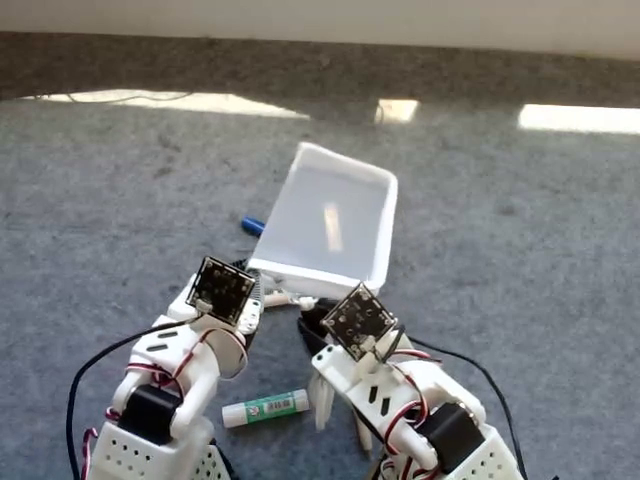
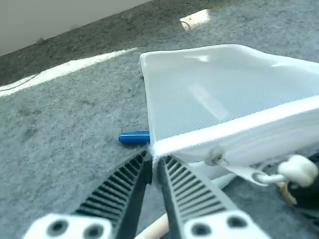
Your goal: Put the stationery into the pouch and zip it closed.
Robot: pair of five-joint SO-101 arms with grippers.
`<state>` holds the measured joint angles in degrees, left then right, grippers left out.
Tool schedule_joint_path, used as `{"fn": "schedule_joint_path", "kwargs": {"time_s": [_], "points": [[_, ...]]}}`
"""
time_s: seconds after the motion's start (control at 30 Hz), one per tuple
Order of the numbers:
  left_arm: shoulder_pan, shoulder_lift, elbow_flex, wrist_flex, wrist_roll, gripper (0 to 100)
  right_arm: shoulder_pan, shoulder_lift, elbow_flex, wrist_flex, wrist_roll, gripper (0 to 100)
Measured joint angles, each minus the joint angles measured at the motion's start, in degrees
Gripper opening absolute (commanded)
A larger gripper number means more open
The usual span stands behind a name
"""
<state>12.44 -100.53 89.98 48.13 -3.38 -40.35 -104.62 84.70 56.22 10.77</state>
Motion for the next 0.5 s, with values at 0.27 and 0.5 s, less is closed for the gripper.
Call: {"fn": "schedule_joint_path", "kwargs": {"time_s": [0.27,0.5], "points": [[-2.0,0.0,-3.5,6.2,-0.1,1,2.9,-0.6,-0.1,3.2,-2.0,0.5],[-6.2,0.0,-3.6,6.2,-0.1,1,8.8,-0.6,-0.4,3.5,-1.9,0.5]]}}
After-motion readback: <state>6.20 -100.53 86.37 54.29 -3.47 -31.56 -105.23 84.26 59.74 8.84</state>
